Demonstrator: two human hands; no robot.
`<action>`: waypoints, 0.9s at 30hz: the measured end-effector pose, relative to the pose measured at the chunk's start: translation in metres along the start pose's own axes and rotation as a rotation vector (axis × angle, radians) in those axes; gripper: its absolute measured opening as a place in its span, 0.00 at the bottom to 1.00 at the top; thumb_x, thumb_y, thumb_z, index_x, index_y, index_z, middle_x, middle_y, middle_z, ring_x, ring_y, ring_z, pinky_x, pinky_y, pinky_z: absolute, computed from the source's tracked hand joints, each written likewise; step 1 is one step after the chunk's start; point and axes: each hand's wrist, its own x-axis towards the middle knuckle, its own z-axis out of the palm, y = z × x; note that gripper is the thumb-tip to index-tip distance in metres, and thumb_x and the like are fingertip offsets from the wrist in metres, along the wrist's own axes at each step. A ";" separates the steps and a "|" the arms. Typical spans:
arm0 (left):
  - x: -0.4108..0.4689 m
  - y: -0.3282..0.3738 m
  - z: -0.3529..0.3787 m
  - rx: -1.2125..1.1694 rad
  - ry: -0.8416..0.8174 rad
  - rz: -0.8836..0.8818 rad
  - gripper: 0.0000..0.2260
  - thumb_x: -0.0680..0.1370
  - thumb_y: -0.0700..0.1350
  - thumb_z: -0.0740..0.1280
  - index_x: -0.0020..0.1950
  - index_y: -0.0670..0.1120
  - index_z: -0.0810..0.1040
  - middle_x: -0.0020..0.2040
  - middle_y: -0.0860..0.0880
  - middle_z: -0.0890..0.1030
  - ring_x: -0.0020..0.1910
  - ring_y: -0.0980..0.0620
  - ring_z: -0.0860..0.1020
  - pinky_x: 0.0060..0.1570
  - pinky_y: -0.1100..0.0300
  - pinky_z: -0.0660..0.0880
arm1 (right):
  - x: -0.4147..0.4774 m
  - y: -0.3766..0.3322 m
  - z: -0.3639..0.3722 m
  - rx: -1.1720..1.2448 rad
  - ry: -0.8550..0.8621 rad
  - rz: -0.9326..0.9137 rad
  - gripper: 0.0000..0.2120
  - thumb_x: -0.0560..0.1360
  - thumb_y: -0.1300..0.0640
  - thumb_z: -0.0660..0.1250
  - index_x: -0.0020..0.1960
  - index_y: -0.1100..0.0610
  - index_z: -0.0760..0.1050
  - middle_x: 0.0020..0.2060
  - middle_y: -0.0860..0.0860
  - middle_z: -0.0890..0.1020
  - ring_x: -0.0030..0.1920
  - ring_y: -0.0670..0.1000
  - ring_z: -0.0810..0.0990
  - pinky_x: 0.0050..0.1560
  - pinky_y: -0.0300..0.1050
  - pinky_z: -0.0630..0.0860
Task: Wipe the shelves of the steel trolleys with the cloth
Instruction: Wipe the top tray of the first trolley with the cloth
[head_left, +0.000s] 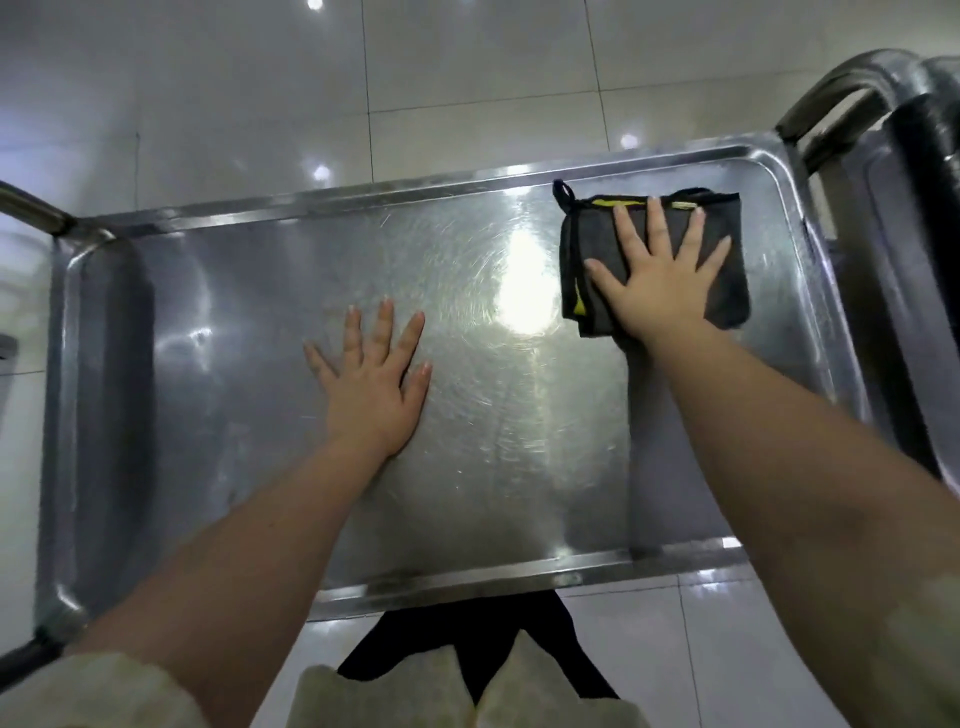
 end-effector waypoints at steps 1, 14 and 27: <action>0.002 -0.001 0.000 -0.003 -0.003 -0.004 0.25 0.81 0.63 0.41 0.79 0.63 0.44 0.81 0.55 0.42 0.79 0.47 0.38 0.69 0.29 0.34 | 0.007 -0.020 -0.001 0.011 -0.008 0.009 0.37 0.72 0.24 0.36 0.78 0.37 0.39 0.80 0.46 0.42 0.77 0.65 0.38 0.70 0.75 0.36; 0.004 -0.005 -0.003 0.015 -0.031 -0.002 0.24 0.83 0.60 0.41 0.78 0.65 0.38 0.80 0.56 0.38 0.77 0.49 0.33 0.68 0.29 0.34 | -0.203 -0.080 0.067 0.023 -0.024 -0.422 0.34 0.77 0.30 0.49 0.79 0.42 0.52 0.80 0.52 0.50 0.77 0.69 0.46 0.68 0.79 0.46; 0.008 -0.010 0.003 0.024 0.028 0.026 0.24 0.82 0.63 0.40 0.78 0.65 0.42 0.80 0.56 0.43 0.79 0.47 0.39 0.69 0.30 0.34 | 0.020 -0.110 0.004 -0.009 0.029 -0.111 0.36 0.72 0.24 0.35 0.77 0.36 0.39 0.79 0.46 0.40 0.77 0.65 0.38 0.68 0.73 0.33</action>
